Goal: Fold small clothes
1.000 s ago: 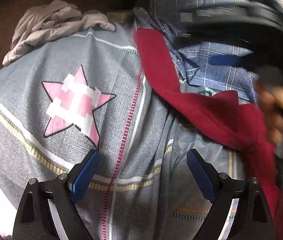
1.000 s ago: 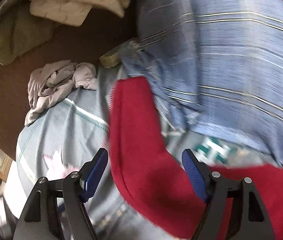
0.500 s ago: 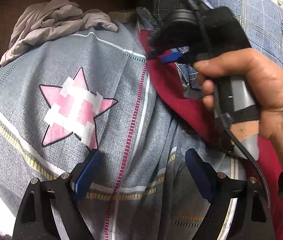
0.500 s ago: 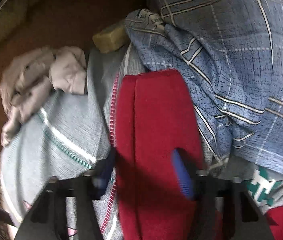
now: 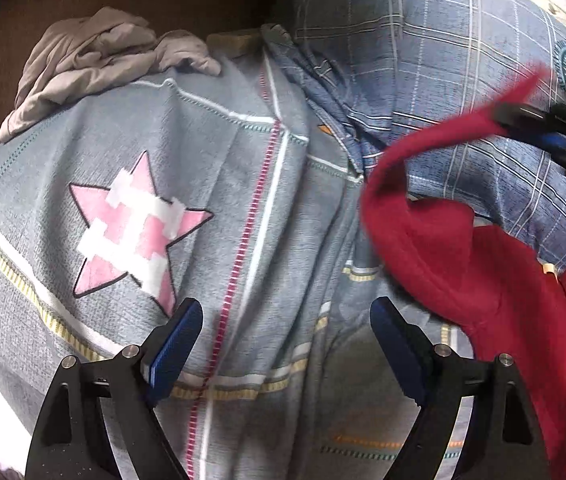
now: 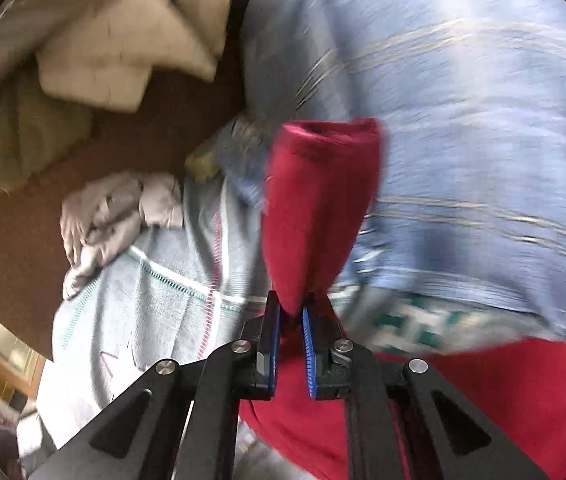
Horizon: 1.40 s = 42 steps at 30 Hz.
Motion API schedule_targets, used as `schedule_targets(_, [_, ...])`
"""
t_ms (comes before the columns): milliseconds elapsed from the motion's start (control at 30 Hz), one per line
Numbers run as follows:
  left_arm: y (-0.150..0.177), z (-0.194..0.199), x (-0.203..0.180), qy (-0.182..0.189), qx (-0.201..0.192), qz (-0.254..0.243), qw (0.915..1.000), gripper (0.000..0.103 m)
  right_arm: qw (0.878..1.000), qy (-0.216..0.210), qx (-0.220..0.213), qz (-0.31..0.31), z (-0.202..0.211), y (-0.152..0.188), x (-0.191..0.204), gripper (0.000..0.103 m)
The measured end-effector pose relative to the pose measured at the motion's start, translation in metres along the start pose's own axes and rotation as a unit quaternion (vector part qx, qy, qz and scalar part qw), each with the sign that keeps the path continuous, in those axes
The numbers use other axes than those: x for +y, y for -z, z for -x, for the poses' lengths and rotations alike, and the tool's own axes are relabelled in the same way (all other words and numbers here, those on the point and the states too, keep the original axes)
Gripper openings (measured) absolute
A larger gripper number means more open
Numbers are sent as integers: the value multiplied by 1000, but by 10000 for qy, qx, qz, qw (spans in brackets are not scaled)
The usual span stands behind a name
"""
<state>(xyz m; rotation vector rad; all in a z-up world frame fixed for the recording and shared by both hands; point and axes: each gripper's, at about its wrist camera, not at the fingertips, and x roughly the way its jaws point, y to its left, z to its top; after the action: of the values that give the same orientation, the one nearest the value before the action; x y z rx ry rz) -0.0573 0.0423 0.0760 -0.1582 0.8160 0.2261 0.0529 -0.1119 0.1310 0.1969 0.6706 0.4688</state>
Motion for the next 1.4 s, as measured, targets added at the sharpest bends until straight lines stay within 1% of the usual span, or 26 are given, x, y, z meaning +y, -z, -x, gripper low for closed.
schedule_targets(100, [2,1,-8,102,41,-29,9999,86,9992,208,-289,-175,50,6,-23,9])
schedule_targets(133, [2,2,-11,109,31,-59,9999,86,9984,369,-362,-228,71,15,-36,9])
schedule_targets(167, [2,3,-14,104,19,-98,9999,86,9975,528,-400,-261,82,21,-45,9])
schedule_targets(267, [4,6,-25,112,-17,-244,9996,86,9907,1204,-432,-462,121,47,-84,9])
schedule_targets(333, [6,7,-33,114,-48,-356,9993,86,9862,1469,-322,-697,128,63,-106,9])
schedule_targets(433, [9,9,-46,159,-36,-500,9986,86,9723,2194,-10,-807,126,87,-136,9])
schedule_targets(467, [10,9,-51,181,-17,-533,9984,86,9666,2410,194,-847,121,98,-149,10])
schedule_targets(500, [11,9,-55,204,0,-570,9982,86,9643,2470,285,-914,123,107,-160,14])
schedule_targets(533, [12,9,-59,221,8,-620,9978,86,9610,2517,403,-1072,123,116,-170,14])
schedule_targets(600, [15,8,-66,229,39,-740,9970,86,9628,2309,433,-1339,135,131,-182,17])
schedule_targets(633, [16,7,-69,245,56,-816,9964,86,9649,2157,359,-1452,148,136,-183,20])
schedule_targets(700, [18,6,-74,234,42,-935,9953,86,9684,1979,103,-1514,180,145,-182,50])
schedule_targets(733, [18,6,-75,214,54,-968,9951,86,9684,2007,-52,-1479,199,147,-185,59])
schedule_targets(767, [18,4,-76,209,74,-986,9949,86,9631,2273,-197,-1425,217,148,-186,77])
schedule_targets(800, [18,3,-76,211,106,-979,9949,86,9558,2581,-318,-1369,232,150,-189,81])
schedule_targets(833, [17,2,-76,209,123,-962,9951,86,9488,2834,-405,-1335,246,152,-193,81])
schedule_targets(900, [16,1,-75,209,139,-930,9953,86,9371,3121,-496,-1479,269,155,-211,81])
schedule_targets(967, [15,-1,-75,194,129,-925,9954,86,9199,3362,-486,-1958,286,162,-238,81])
schedule_targets(1000, [15,-1,-76,196,133,-934,9954,86,9112,3415,-492,-2249,292,167,-254,81])
schedule_targets(1100, [17,-6,-79,143,152,-1023,9945,86,8928,3417,-575,-2877,295,175,-294,81])
schedule_targets(1167, [19,-8,-81,88,163,-1094,9938,86,8858,3393,-562,-3115,291,179,-311,81])
schedule_targets(1233, [21,-10,-83,37,187,-1135,9933,86,8757,3420,-531,-3367,283,182,-329,74])
schedule_targets(1267, [21,-11,-83,26,195,-1138,9933,86,8748,3462,-539,-3346,281,181,-333,44])
schedule_targets(1300, [20,-12,-83,16,200,-1135,9933,86,8759,3582,-479,-3197,278,178,-335,4])
schedule_targets(1333, [20,-13,-83,1,203,-1128,9934,86,8772,3683,-393,-3056,277,174,-338,6])
schedule_targets(1400, [20,-16,-84,-22,207,-1124,9934,86,8827,3702,-476,-2857,285,164,-336,5])
